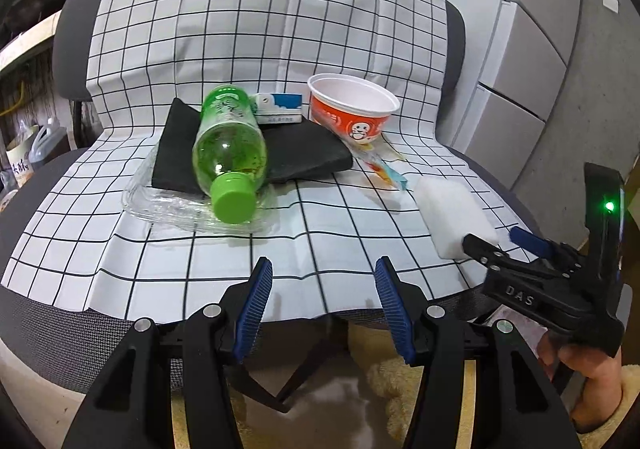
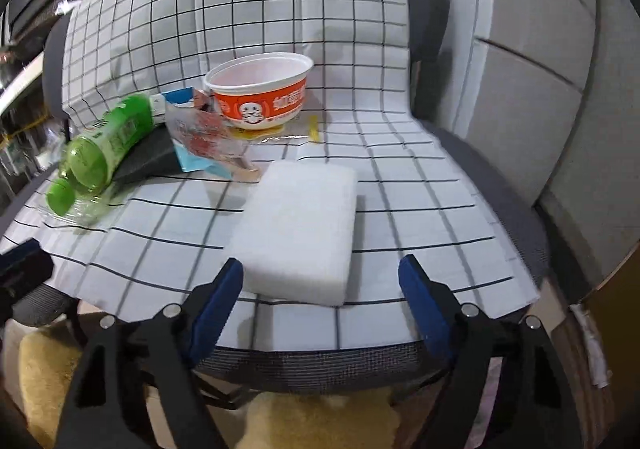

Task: Collect trash
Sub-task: 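Move both grippers back to the chair toward the white sponge, then grasp the white sponge with the right gripper while the left gripper grasps the clear wrapper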

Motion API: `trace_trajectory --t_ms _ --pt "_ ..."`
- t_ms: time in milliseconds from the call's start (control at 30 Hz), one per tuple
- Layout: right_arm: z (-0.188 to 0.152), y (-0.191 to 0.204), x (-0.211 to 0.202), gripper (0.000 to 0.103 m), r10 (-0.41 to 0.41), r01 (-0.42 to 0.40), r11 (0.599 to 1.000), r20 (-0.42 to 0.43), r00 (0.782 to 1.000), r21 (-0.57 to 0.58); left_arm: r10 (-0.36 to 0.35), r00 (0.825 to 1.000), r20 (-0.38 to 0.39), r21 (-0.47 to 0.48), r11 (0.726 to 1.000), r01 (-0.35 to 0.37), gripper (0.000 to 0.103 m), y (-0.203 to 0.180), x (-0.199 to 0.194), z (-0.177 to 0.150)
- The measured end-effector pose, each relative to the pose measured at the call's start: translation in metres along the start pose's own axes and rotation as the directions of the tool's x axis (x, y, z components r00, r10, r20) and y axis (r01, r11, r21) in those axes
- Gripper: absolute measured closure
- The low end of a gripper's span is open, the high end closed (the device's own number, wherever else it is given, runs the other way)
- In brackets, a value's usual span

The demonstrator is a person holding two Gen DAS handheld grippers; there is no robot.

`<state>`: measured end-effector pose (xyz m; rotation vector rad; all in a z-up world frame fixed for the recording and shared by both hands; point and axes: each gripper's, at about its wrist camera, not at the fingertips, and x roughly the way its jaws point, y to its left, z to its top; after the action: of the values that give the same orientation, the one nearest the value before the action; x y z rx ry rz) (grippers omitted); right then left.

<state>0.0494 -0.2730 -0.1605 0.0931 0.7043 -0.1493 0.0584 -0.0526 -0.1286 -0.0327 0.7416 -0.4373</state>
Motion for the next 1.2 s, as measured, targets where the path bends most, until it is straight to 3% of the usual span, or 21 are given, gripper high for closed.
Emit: trace_trajectory --t_ms 100,200,267,300,333,367,433,633,933,1200 --pt "0.002 0.008 0.003 0.012 0.028 -0.028 1.000 0.017 0.999 0.002 0.006 1.000 -0.004 0.012 1.000 -0.006 0.048 -0.006 0.000 0.000" --pt "0.004 0.016 0.010 0.012 0.010 -0.009 1.000 0.021 1.000 -0.023 0.009 1.000 -0.010 0.019 1.000 -0.009 0.048 -0.010 0.003 0.000" --pt "0.003 0.020 0.016 0.012 -0.058 0.059 0.997 0.015 0.998 -0.046 0.011 1.000 -0.016 0.024 1.000 -0.011 0.048 -0.012 0.005 0.000" --pt "0.002 0.018 0.017 0.021 -0.072 0.073 0.996 0.013 0.997 -0.048 0.011 1.000 -0.020 0.025 1.000 -0.011 0.048 -0.013 0.007 0.000" --pt "0.000 0.016 0.016 0.039 -0.073 0.073 0.996 0.009 0.997 -0.042 0.012 1.000 -0.021 0.025 1.000 -0.011 0.048 -0.013 0.008 0.001" --pt "-0.001 0.012 0.016 0.039 -0.068 0.068 0.997 0.004 0.998 -0.036 0.012 1.000 -0.023 0.026 1.000 -0.011 0.048 -0.014 0.010 0.002" --pt "-0.002 0.003 0.009 0.048 -0.035 0.036 0.999 0.014 0.999 -0.023 0.005 1.000 -0.028 0.028 1.000 -0.004 0.048 -0.018 0.015 0.006" --pt "0.000 -0.029 -0.026 0.050 0.033 -0.033 0.999 0.091 0.995 -0.009 -0.028 0.999 -0.032 0.037 0.999 0.030 0.048 -0.035 0.032 0.023" --pt "-0.008 -0.055 -0.045 0.047 0.012 -0.007 0.999 0.148 0.989 -0.036 -0.070 0.997 -0.045 -0.048 0.997 0.068 0.052 -0.052 0.077 0.069" --pt "-0.013 -0.059 -0.042 0.046 0.034 -0.027 0.999 0.156 0.987 -0.046 -0.036 0.992 -0.120 -0.141 0.990 0.018 0.069 -0.043 0.132 0.084"
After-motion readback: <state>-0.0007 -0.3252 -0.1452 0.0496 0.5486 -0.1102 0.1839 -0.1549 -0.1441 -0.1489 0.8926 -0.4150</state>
